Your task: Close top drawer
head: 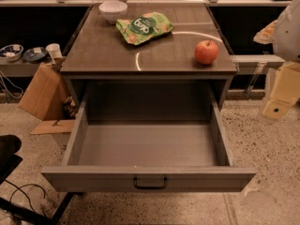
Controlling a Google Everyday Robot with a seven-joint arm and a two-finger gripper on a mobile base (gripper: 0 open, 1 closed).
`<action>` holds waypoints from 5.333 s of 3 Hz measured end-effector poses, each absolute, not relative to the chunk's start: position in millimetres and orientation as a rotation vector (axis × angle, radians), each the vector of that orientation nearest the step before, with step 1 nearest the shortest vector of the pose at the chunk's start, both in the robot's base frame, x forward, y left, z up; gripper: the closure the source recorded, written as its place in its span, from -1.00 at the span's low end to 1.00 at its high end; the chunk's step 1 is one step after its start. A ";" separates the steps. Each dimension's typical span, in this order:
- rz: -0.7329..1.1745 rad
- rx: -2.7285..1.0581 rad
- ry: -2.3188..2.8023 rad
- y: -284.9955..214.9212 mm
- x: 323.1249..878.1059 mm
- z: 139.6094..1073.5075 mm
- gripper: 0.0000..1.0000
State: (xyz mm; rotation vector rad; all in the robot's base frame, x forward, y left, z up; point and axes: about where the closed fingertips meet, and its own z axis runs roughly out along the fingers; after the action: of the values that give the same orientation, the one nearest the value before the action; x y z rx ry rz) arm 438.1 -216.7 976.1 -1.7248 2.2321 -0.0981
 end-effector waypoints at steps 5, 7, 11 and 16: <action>-0.223 -1.580 2.231 -197.1 367.3 879.2 0.24; -0.105 -1.710 2.431 -200.9 322.3 689.4 1.00; -0.350 -1.725 2.388 -228.2 358.7 577.2 1.00; -0.457 -1.678 2.066 -172.7 475.6 633.2 1.00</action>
Offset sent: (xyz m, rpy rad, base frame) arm -0.0004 -0.0031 -0.0140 -0.0991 -0.0208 -0.0157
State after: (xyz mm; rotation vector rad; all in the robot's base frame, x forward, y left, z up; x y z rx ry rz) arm 475.6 -172.7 633.2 -1.6775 2.0659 -0.4567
